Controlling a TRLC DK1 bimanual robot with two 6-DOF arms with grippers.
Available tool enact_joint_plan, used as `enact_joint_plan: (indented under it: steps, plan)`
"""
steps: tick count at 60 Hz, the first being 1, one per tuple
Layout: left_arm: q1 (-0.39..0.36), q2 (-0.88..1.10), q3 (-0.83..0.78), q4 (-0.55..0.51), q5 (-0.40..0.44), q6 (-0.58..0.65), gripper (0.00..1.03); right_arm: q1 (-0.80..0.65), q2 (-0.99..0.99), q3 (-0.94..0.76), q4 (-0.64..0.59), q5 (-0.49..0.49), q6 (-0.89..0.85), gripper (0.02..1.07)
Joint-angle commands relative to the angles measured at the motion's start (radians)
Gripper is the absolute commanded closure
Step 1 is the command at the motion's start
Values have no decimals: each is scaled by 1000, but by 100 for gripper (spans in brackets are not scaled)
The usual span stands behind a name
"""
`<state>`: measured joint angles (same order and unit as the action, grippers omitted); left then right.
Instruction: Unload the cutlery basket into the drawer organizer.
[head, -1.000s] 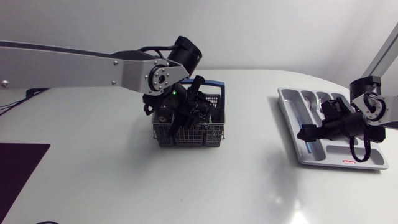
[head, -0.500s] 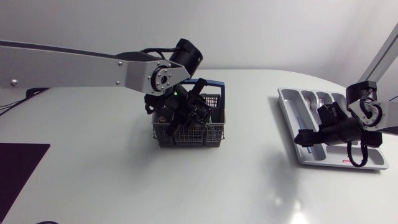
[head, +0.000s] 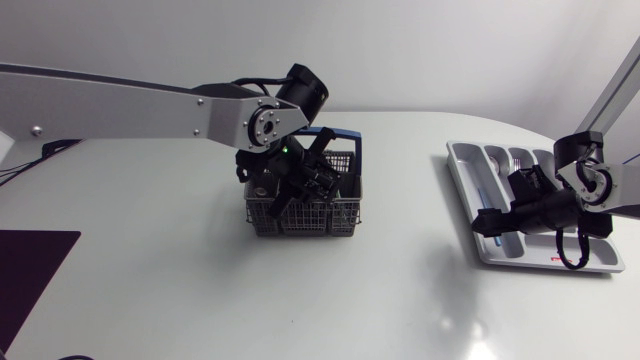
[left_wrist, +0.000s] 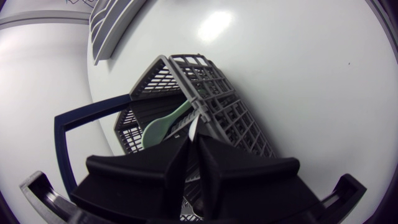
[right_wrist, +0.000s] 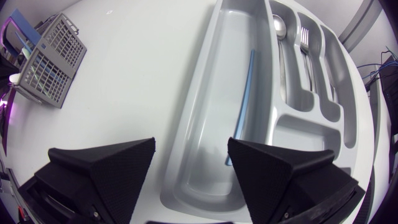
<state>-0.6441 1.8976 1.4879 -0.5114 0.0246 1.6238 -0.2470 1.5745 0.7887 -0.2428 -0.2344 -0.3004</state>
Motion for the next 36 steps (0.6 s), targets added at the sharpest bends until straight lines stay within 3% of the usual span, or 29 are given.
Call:
enact_joint_plan:
  steps: [1,23,36]
  plan:
    - [6,17,20,-19,14,10,98,14,-18,-29,5,4,-23,23]
    - [57,-66,-6,-16,75,-64,99,26,-57,-54,2,4,-22,23]
    - [101,-140,-23,-13,201,-211,99,31,-100,-75,-3,4,-22,23]
